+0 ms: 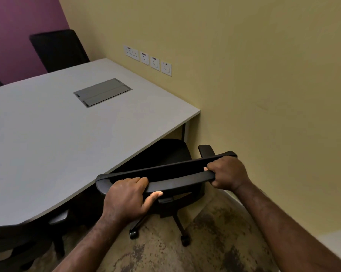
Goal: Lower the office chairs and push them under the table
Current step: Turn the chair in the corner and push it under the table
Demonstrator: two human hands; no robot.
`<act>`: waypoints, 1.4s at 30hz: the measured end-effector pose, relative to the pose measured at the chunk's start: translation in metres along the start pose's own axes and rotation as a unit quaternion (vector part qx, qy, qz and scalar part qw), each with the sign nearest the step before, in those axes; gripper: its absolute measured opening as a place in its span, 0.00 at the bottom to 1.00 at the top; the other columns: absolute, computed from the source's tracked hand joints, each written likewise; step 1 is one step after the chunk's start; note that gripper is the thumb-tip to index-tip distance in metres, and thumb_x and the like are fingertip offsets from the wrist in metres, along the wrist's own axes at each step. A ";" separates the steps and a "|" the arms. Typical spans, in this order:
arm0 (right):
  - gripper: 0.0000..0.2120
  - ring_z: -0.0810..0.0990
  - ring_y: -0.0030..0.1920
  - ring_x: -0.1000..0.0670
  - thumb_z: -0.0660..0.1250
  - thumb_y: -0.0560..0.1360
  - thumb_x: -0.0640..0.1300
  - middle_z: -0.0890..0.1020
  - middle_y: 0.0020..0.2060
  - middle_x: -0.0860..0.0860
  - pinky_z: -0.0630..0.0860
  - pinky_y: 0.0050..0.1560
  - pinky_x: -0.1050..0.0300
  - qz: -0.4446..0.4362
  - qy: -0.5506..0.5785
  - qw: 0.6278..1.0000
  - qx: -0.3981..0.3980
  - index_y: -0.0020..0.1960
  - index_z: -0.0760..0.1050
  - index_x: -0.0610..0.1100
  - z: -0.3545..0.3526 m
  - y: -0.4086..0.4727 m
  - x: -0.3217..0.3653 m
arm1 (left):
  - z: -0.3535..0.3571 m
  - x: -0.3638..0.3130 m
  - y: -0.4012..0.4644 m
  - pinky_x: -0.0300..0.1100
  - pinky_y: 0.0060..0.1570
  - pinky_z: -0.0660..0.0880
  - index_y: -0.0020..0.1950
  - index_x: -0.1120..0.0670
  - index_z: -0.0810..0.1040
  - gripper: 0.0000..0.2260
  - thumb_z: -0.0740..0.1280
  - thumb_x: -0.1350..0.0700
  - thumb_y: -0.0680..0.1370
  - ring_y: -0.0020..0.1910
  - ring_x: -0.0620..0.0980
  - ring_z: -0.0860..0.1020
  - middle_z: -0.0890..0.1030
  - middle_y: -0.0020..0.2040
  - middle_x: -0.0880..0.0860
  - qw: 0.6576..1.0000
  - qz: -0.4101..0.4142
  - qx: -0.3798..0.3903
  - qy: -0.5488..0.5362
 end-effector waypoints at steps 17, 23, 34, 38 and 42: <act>0.11 0.79 0.31 0.42 0.75 0.53 0.42 0.80 0.29 0.49 0.75 0.29 0.54 -0.088 0.024 0.996 0.008 0.34 0.78 0.46 0.017 0.100 -0.085 | 0.023 -0.025 0.080 0.36 0.24 0.52 0.35 0.47 0.64 0.21 0.54 0.31 0.76 0.24 0.43 0.63 0.65 0.27 0.44 0.995 -0.097 0.019 0.032; 0.14 0.77 0.28 0.42 0.77 0.50 0.41 0.78 0.27 0.49 0.73 0.27 0.56 -0.121 0.029 0.992 0.019 0.32 0.75 0.46 0.024 0.139 -0.106 | 0.033 -0.024 0.111 0.37 0.24 0.51 0.35 0.47 0.64 0.21 0.54 0.31 0.76 0.24 0.43 0.63 0.65 0.27 0.44 0.992 -0.118 0.023 0.024; 0.17 0.76 0.25 0.46 0.79 0.47 0.44 0.77 0.25 0.51 0.64 0.29 0.62 -0.180 0.042 0.983 -0.007 0.30 0.75 0.46 0.032 0.186 -0.136 | 0.039 -0.034 0.144 0.35 0.25 0.48 0.35 0.45 0.63 0.20 0.54 0.31 0.75 0.24 0.42 0.63 0.65 0.26 0.43 0.983 -0.177 0.040 0.032; 0.16 0.76 0.24 0.45 0.78 0.46 0.43 0.77 0.24 0.50 0.68 0.27 0.61 -0.217 0.064 0.974 -0.022 0.31 0.76 0.46 0.031 0.196 -0.149 | 0.042 -0.047 0.152 0.36 0.24 0.52 0.35 0.45 0.63 0.20 0.53 0.31 0.76 0.24 0.43 0.64 0.66 0.27 0.44 0.978 -0.202 0.038 0.031; 0.17 0.74 0.23 0.46 0.77 0.44 0.45 0.76 0.23 0.50 0.65 0.27 0.63 -0.263 0.074 0.960 -0.056 0.31 0.76 0.45 0.033 0.192 -0.150 | 0.044 -0.051 0.149 0.34 0.25 0.53 0.35 0.46 0.65 0.20 0.52 0.31 0.76 0.24 0.43 0.65 0.67 0.27 0.43 0.976 -0.210 0.029 0.039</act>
Point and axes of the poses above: each hand's wrist, its own y-axis towards the middle knuckle, its own z-axis out of the palm, x = y × z, the point moved 1 cm from there along y, towards the middle knuckle
